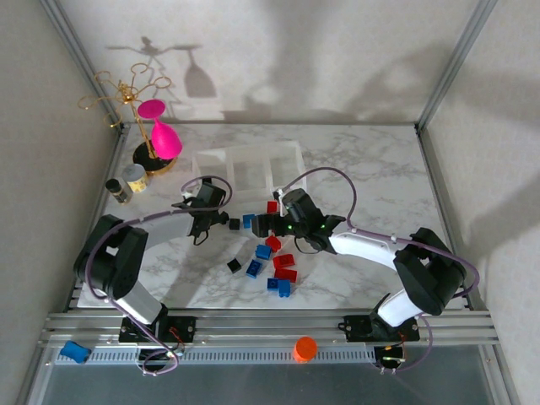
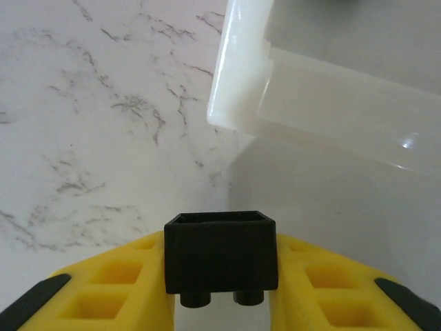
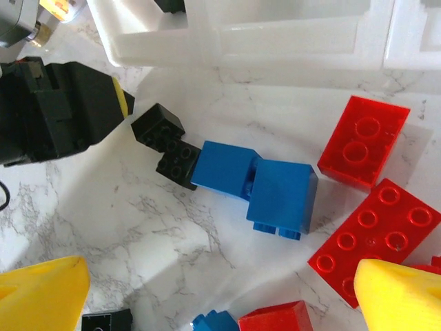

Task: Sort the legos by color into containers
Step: Pick up the lego from the middle-left of the table, then place the lego in the container.

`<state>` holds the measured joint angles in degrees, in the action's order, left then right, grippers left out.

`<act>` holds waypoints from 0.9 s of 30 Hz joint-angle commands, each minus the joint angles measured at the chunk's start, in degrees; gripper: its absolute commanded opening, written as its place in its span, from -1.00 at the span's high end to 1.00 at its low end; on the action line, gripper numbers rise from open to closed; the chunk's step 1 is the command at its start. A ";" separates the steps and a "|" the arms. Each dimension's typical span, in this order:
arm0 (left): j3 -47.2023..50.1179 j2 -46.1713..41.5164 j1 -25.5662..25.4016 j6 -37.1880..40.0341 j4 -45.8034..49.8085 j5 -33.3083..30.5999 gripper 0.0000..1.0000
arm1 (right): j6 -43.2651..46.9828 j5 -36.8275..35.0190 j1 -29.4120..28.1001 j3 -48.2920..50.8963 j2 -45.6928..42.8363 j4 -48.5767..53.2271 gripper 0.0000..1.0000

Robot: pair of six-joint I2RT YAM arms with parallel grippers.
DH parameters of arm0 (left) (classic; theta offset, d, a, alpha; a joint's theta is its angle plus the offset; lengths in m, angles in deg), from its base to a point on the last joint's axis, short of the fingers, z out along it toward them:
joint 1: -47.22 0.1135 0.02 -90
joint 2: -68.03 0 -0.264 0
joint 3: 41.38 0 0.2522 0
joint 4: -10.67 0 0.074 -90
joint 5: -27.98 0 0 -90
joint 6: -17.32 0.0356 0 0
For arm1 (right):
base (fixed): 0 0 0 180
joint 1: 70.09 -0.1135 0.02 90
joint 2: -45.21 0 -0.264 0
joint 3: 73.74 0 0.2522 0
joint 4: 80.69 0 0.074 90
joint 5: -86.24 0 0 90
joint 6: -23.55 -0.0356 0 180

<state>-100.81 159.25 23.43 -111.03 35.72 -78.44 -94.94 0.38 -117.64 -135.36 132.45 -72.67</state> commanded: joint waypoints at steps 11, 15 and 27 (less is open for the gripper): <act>-9.63 -6.29 -1.35 0.40 9.55 0.10 0.31 | 2.66 -1.23 0.90 -7.82 2.64 1.58 -0.98; -16.85 -1.48 -0.66 1.08 10.58 -2.35 0.31 | 2.39 -0.80 2.69 -8.93 3.11 1.69 -0.97; -31.93 15.12 3.88 3.17 9.34 -3.18 0.26 | 3.65 -1.66 5.27 -10.06 3.39 2.87 -0.97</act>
<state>-128.79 172.33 25.68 -109.59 44.09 -79.42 -92.61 -0.32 -112.50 -143.27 135.12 -70.77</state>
